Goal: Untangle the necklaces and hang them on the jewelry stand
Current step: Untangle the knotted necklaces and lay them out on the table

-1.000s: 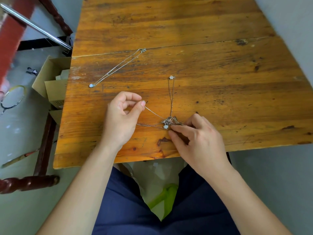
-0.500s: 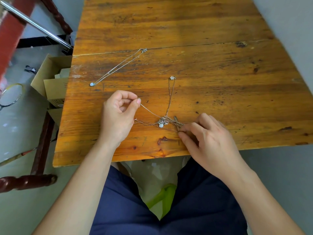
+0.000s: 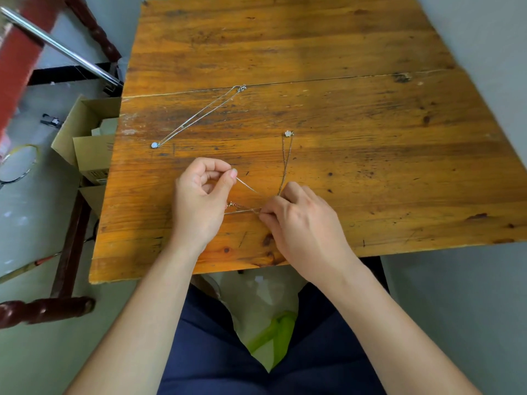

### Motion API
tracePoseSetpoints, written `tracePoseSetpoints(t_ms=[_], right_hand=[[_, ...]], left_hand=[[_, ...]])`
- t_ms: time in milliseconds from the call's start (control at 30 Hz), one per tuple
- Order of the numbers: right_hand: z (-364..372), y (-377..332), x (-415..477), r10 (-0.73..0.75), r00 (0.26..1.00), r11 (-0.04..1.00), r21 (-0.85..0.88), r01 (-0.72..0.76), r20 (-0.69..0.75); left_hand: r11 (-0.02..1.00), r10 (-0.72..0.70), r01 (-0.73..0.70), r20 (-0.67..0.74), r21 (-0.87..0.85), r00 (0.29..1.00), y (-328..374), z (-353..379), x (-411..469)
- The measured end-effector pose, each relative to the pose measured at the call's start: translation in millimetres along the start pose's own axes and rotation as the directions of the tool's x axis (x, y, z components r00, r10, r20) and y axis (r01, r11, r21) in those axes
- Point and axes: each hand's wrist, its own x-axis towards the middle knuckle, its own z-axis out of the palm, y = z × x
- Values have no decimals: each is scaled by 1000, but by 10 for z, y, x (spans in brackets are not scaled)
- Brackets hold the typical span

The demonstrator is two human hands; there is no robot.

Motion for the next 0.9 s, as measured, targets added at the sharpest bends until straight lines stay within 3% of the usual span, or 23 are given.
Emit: tracePoseSetpoints(t_ms=[167, 500, 733, 900], right_hand=[[-124, 219, -180, -165, 984, 986, 11, 165, 67], [-363, 429, -425, -141, 975, 990, 42, 136, 171], [-341, 331, -347, -20, 998, 985, 171, 9, 67], [-221, 228, -365, -101, 993, 984, 157, 90, 63]], left_hand=[[976, 124, -116, -34, 184, 992, -104, -29, 82], [880, 249, -209, -40, 426, 968, -159, -186, 168], [773, 331, -303, 53, 558, 942, -111, -272, -112], [721, 318, -348, 160, 599, 934, -220, -221, -272]])
